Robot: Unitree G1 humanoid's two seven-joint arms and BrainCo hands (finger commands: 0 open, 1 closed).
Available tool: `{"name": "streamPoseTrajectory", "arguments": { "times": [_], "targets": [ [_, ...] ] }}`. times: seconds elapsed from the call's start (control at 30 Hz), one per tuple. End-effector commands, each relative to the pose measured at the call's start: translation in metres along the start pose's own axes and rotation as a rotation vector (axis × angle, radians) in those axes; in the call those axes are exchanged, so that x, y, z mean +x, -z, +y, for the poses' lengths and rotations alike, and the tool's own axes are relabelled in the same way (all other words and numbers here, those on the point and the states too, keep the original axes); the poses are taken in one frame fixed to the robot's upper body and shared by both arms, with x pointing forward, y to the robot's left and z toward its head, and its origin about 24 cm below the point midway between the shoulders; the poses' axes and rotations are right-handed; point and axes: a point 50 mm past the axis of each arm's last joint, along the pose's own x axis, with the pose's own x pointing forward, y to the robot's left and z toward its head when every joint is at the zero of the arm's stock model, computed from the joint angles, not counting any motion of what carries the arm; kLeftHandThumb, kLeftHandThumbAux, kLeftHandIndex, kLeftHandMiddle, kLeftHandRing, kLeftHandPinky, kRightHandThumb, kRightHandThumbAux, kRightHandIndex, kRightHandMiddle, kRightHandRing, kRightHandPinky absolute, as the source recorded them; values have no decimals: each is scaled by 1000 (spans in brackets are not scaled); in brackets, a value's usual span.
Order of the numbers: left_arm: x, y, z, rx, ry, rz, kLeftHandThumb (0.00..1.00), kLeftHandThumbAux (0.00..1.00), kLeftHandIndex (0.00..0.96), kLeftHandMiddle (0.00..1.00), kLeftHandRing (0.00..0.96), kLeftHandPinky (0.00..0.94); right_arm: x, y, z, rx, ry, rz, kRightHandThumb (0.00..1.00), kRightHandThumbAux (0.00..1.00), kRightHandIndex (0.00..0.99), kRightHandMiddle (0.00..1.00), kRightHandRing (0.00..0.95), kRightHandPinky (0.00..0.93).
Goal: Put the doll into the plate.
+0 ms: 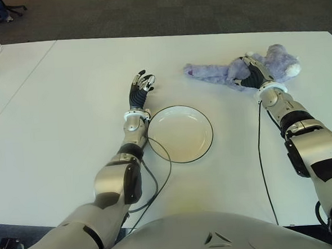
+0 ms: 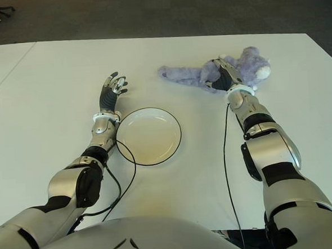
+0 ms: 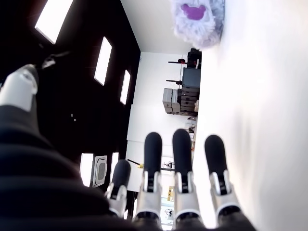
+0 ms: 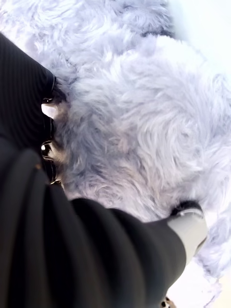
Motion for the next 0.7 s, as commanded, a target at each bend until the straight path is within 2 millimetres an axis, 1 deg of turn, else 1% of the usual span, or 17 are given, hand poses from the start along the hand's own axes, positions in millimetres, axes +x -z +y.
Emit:
{"name": "streamPoseTrajectory", "arguments": {
  "times": [0.03, 0.07, 0.1, 0.17, 0.2, 0.23, 0.27, 0.3, 0.4, 0.43, 0.57, 0.7],
  "targets": [
    [-71, 92, 9, -51, -51, 429, 0, 509, 147, 265, 277, 269, -31, 30, 65, 77, -282, 153, 691, 728, 413, 494, 536, 578],
    [-71, 92, 9, -53, -52, 430, 0, 510, 147, 265, 277, 268, -31, 31, 64, 80, -268, 158, 691, 728, 415, 502, 543, 584],
    [-72, 92, 9, -54, -53, 431, 0, 512, 146, 267, 277, 271, -31, 31, 63, 82, -257, 161, 695, 725, 421, 577, 619, 655],
    [-72, 93, 10, -56, -54, 432, 0, 514, 146, 268, 279, 276, -30, 32, 60, 85, -232, 163, 697, 723, 425, 631, 672, 707],
    [-72, 93, 10, -56, -55, 433, 0, 514, 146, 268, 279, 277, -30, 32, 58, 79, -211, 158, 698, 723, 425, 637, 678, 713],
    [-72, 93, 10, -56, -56, 434, 0, 512, 147, 270, 281, 282, -29, 31, 57, 74, -195, 153, 699, 722, 429, 686, 722, 755],
    [-72, 93, 10, -56, -57, 435, 0, 512, 148, 270, 282, 283, -28, 30, 54, 69, -172, 143, 700, 722, 430, 695, 730, 762],
    [-72, 93, 10, -56, -57, 435, 0, 514, 149, 273, 286, 291, -27, 29, 51, 67, -157, 135, 701, 721, 432, 734, 766, 785],
    [-72, 93, 10, -57, -58, 436, 0, 515, 150, 274, 289, 296, -25, 28, 47, 67, -132, 122, 701, 720, 434, 757, 786, 800],
    [-72, 93, 10, -57, -58, 435, 0, 518, 151, 274, 290, 297, -23, 26, 44, 72, -118, 113, 698, 722, 434, 779, 803, 806],
    [-71, 92, 10, -55, -57, 430, 0, 526, 150, 270, 286, 289, -16, 16, 29, 100, -34, 46, 704, 718, 438, 804, 824, 813],
    [-71, 92, 10, -53, -56, 431, 0, 525, 150, 270, 286, 290, -13, 9, 22, 117, 12, -7, 704, 718, 438, 814, 832, 821]
  ]
}}
